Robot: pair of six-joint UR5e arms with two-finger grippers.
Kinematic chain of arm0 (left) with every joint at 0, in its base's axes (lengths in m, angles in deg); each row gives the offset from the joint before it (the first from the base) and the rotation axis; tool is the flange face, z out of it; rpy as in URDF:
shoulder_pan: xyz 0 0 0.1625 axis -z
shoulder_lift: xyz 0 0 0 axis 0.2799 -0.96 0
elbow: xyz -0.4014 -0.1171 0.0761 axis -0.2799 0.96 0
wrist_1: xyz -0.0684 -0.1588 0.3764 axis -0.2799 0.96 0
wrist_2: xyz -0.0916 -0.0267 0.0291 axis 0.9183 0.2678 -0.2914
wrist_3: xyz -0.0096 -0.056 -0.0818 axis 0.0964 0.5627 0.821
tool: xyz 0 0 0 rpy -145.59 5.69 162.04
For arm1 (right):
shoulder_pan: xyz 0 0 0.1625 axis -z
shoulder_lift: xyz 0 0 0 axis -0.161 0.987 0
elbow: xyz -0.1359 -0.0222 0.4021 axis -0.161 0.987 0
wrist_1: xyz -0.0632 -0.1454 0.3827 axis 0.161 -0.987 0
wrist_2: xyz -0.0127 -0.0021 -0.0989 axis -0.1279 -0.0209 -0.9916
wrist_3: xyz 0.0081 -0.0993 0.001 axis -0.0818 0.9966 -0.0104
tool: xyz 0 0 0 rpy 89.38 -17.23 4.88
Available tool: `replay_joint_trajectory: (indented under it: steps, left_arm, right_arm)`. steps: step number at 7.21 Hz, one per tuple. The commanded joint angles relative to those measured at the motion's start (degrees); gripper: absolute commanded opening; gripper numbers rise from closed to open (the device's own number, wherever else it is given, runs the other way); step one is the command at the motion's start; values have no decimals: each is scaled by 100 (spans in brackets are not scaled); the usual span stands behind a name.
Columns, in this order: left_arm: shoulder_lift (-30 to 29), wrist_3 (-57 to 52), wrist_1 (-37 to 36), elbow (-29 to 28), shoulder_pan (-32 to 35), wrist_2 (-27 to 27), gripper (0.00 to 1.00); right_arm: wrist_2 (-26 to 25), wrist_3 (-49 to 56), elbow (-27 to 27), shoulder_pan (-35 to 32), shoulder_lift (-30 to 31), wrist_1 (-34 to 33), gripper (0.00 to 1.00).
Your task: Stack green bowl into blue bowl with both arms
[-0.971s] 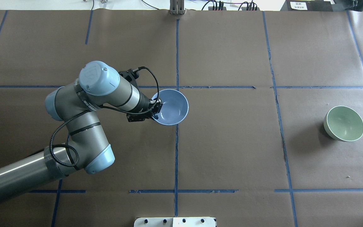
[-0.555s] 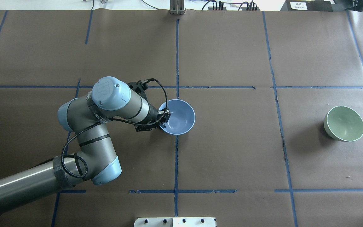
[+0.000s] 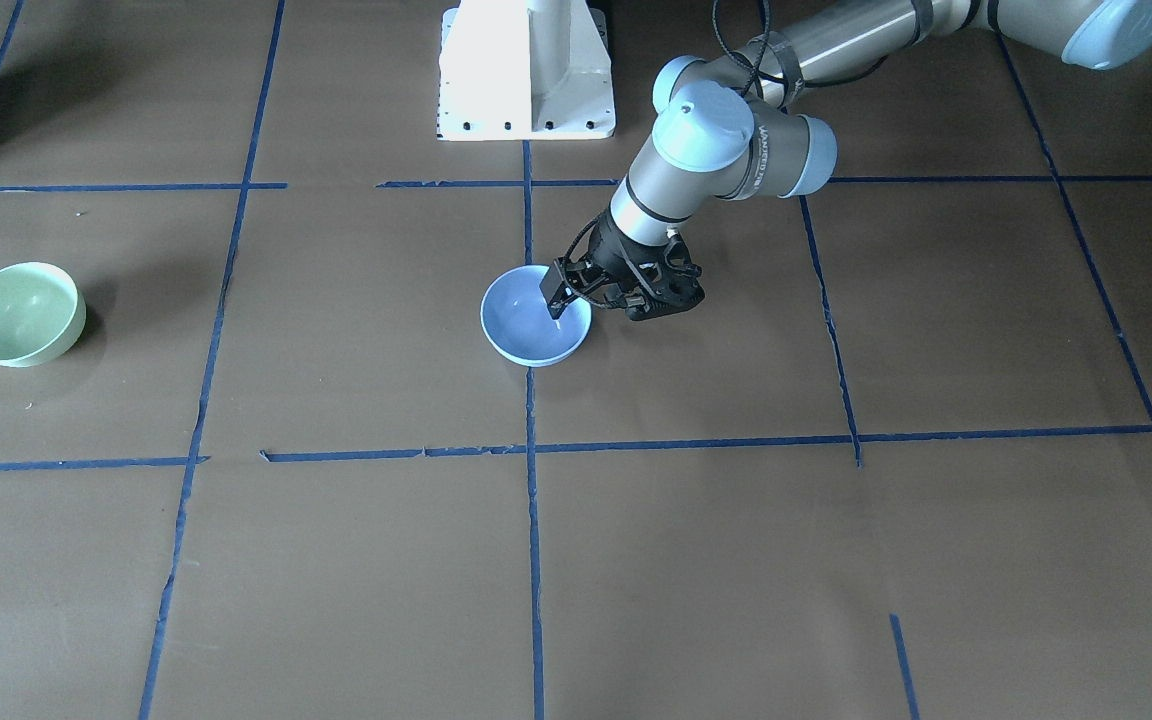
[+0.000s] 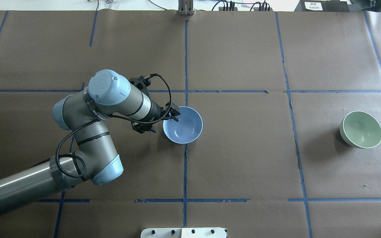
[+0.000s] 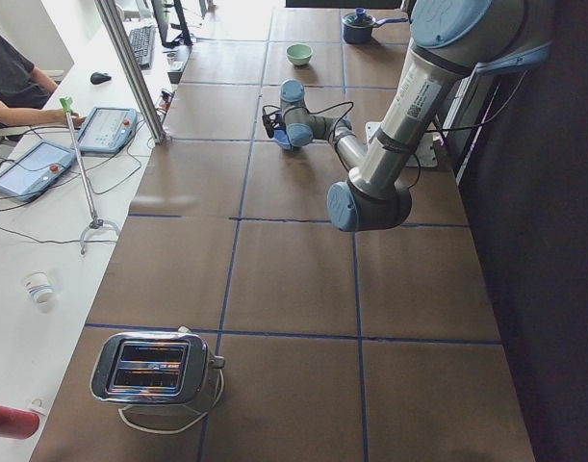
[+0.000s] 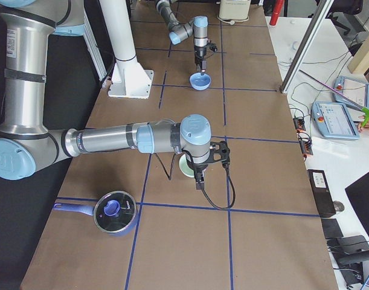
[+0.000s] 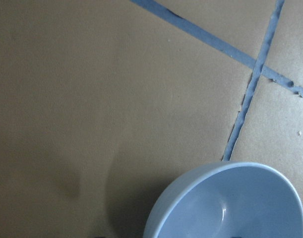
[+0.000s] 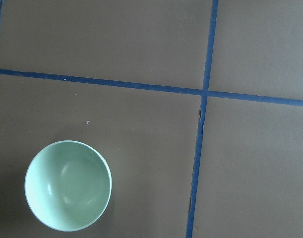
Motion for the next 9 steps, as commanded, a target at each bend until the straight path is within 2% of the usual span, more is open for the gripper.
replay_joint_trajectory:
  steps: [1, 2, 4, 5, 6, 7, 8, 9]
  left_arm:
    - [217, -32, -35, 255, 650, 834, 100]
    - [523, -380, -226, 579, 931, 1141, 100]
    - [964, -1590, -1573, 1631, 1388, 1416, 100]
    - [1009, -2293, -2399, 2063, 1538, 1408, 100]
    - [1201, -2796, -2964, 2406, 1644, 1408, 100]
    - [1525, -3088, -3022, 2636, 1758, 1408, 100]
    - [1572, -3091, -3023, 2665, 1786, 1399, 100]
    - [1598, -3100, -3023, 2656, 1786, 1399, 100]
  right_arm:
    - [20, -489, -11, 148, 3, 190, 100]
    - [3, -1138, -11, 471, 194, 835, 100]
    - [-85, -2474, 129, 1035, 800, 2627, 100]
    - [-94, -2924, 278, 1324, 855, 3105, 100]
    - [-399, -3703, 357, 1806, 847, 3536, 100]
    - [-698, -4320, 663, 2167, 812, 4193, 100]
    - [-910, -4674, 1162, 2502, 698, 4817, 100]
    - [-1033, -5017, 1480, 2679, 488, 5023, 100]
